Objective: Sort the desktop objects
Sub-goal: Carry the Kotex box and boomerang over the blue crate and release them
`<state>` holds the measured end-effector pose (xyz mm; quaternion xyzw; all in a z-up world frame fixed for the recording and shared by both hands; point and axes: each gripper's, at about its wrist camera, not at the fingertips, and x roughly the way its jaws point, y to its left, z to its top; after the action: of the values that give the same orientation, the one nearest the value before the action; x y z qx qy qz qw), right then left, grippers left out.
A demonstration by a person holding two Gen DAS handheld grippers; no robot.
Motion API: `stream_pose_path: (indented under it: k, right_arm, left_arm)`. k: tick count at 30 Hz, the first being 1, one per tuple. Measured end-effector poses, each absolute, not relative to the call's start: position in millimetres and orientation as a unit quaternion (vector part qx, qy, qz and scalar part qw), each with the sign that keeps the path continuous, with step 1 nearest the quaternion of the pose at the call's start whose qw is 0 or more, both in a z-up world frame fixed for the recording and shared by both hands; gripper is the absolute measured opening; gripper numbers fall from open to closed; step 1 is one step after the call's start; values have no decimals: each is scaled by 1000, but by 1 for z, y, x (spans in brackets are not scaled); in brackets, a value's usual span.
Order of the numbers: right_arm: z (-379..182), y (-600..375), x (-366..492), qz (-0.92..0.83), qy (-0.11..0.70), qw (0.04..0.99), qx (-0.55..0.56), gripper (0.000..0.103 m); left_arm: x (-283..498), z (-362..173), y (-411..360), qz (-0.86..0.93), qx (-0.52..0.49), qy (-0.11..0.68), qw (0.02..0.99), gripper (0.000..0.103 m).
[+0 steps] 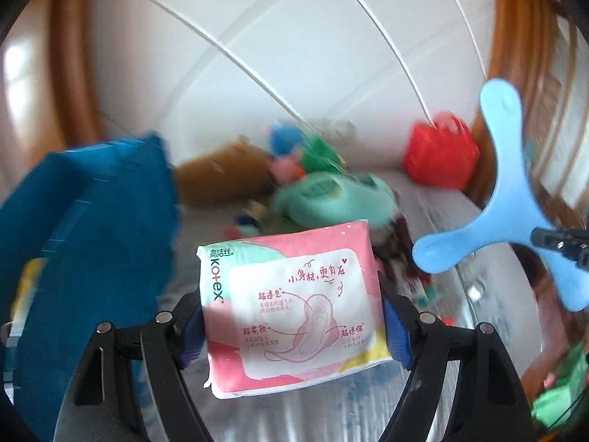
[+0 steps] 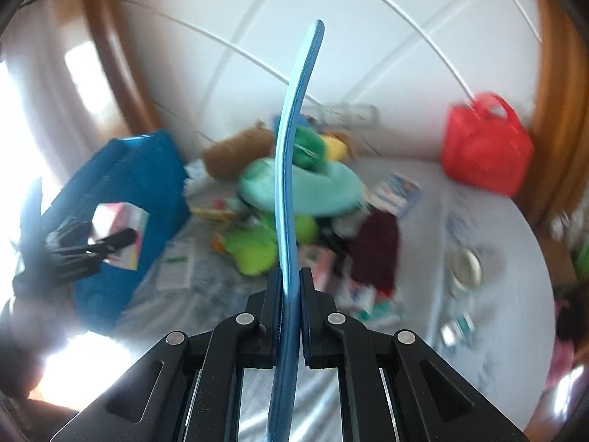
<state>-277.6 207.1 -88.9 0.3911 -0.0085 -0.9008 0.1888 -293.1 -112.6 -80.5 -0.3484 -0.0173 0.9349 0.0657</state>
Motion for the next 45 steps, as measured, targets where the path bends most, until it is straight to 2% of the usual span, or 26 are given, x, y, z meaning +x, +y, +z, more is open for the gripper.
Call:
stream_pose_path:
  k: [11, 15, 24, 30, 45]
  right_arm:
    - [-12, 15, -281, -900, 46, 305, 308, 9]
    - [11, -68, -277, -895, 59, 339, 283, 9]
    - [15, -203, -275, -885, 78, 365, 280, 9]
    - [16, -284, -274, -878, 90, 378, 280, 9]
    - [3, -335, -293, -878, 114, 352, 304, 9]
  left_arm:
    - [-231, -8, -289, 961, -269, -53, -16, 77]
    - [-220, 3, -350, 964, -256, -57, -35, 77]
    - [-211, 4, -456, 964, -254, -58, -56, 77]
    - [-209, -2, -496, 961, -262, -59, -58, 77]
    - [-215, -6, -522, 962, -262, -62, -48, 77]
